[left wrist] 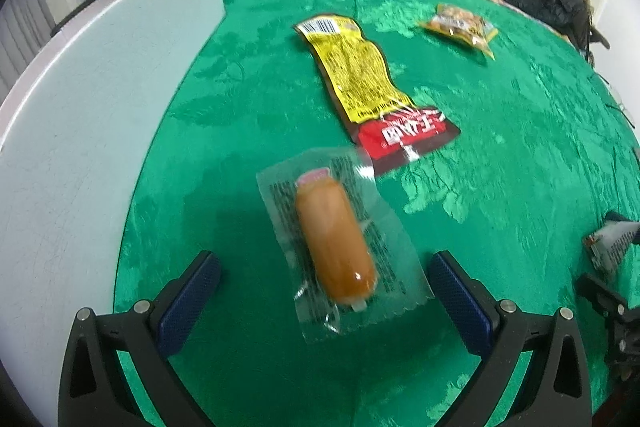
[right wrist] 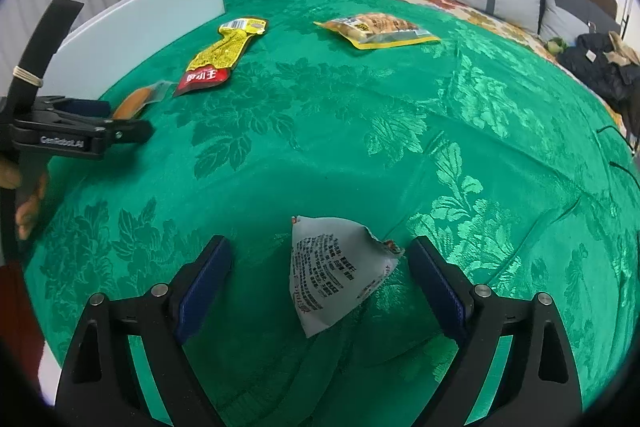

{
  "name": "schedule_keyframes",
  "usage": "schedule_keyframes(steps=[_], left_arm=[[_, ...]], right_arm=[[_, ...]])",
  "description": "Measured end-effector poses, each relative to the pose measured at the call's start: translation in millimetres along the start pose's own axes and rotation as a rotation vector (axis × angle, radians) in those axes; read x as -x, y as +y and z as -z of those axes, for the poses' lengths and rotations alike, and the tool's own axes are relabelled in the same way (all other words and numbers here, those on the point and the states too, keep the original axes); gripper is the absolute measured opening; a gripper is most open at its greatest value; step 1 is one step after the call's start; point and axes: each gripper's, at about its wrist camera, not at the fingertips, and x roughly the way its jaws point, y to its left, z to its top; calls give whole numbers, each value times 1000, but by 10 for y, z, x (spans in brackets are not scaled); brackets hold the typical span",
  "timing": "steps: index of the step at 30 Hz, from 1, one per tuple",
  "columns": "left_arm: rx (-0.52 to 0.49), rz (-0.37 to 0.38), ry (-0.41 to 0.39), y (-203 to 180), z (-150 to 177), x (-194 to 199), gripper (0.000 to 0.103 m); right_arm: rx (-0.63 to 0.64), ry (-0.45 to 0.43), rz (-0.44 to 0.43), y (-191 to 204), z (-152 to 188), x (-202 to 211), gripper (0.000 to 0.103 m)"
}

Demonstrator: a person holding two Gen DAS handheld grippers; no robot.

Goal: Organize snacks

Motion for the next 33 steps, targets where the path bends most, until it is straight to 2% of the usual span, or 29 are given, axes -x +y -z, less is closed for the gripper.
schedule_keyframes(steps=[3,6,9,11,13,14,15,16,17,18,23,25,26,29,33], left_arm=[[5,47,33,11,-25,13,103],[52,86,29,89,-33,33,102],[42,50,27,44,-19,32,98],[-28,11,23,-91,-11,34,90],[-65,29,-11,-170,-9,84,63],[-68,31,-20,-195,-15,103,53],[-65,34,-24,-202,-25,113,35],[-60,31,-24,-195,-26,123,26],[-51,33,-33,-176,-26,142,25],[-36,52,-38,-148,-22,172,24],[25,125,-51,28,73,351,23],[48,157,-63,59,91,445,23],[60,174,-73,78,98,515,23],[93,228,-111,132,134,782,23],[137,308,-193,296,201,1303,23]], right_arm=[[-39,5,-20,-82,-8,21,93],[-94,1,-66,-174,-15,52,92],[-115,-4,-96,-199,-27,60,92],[-92,-1,-89,-156,-32,56,91],[-70,-1,-70,-115,-31,56,89],[-66,1,-61,-110,-30,57,89],[-69,3,-53,-113,-26,57,89],[-80,9,-56,-129,-21,54,83],[-89,9,-47,-151,-19,66,74],[-97,9,-30,-183,-26,88,48],[-314,-25,-197,-521,35,168,46],[-424,-68,-310,-667,76,211,46],[-457,-92,-337,-712,87,244,46],[-456,-125,-321,-697,72,324,46],[-425,-123,-297,-525,24,411,46]])
